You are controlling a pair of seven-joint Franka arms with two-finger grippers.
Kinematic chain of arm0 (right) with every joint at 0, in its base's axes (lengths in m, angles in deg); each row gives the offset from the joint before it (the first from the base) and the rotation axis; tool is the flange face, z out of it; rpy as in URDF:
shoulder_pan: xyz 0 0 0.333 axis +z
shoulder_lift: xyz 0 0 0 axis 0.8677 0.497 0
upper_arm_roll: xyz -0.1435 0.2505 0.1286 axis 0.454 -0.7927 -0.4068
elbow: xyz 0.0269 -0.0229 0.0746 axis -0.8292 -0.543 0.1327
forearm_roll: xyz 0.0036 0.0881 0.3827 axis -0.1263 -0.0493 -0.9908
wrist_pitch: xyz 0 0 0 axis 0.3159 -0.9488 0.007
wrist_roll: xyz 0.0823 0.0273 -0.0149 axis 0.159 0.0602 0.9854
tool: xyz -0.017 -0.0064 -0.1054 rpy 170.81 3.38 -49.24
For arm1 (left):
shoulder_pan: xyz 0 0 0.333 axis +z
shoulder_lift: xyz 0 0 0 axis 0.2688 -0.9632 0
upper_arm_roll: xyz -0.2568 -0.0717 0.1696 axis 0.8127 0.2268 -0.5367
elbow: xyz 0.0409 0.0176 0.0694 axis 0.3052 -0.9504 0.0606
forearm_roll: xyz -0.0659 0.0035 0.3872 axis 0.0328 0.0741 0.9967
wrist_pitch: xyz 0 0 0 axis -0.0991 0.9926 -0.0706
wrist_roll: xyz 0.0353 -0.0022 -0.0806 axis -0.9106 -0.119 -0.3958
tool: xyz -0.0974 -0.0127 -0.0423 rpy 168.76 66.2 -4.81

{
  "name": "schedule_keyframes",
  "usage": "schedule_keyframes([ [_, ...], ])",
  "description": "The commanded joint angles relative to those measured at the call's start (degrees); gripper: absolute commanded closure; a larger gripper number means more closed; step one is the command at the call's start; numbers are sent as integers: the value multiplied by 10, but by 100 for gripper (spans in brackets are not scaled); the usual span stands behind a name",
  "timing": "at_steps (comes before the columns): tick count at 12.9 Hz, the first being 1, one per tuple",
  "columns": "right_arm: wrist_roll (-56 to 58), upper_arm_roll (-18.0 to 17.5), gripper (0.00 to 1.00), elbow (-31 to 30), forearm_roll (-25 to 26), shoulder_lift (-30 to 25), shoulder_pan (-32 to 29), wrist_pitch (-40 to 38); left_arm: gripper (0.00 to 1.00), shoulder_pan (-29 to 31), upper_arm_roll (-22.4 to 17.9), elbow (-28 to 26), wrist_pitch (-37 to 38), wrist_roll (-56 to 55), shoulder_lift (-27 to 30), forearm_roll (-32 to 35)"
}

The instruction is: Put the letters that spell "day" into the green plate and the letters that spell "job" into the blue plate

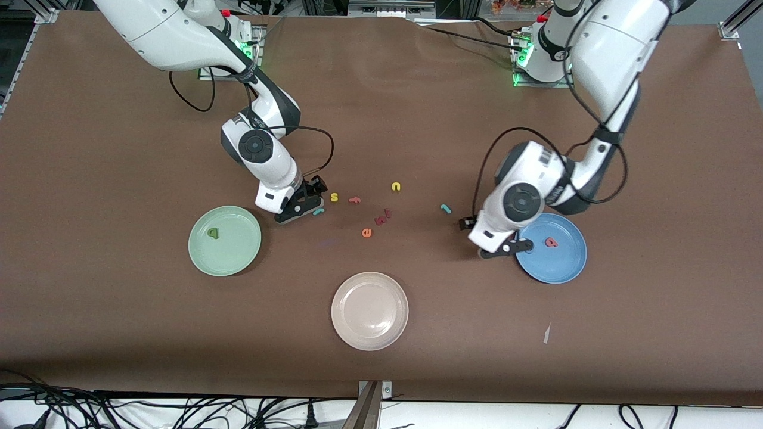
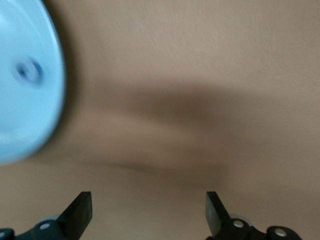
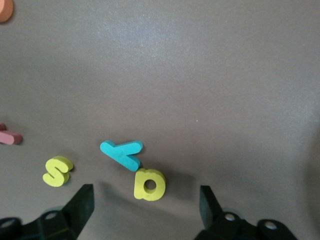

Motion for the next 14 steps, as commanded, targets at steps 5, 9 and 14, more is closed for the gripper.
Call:
schedule_keyframes([
  [5,3,13,23,-18,20,-6,13,16,29,-46,-4,-39,-96,-164,-28,-30],
  [9,4,14,41,-16,19,-4,16,16,82,-46,-3,-40,-94,-159,-24,-48],
  [14,3,22,49,-8,16,1,24,17,100,-49,-4,-41,-87,-157,-22,-48],
])
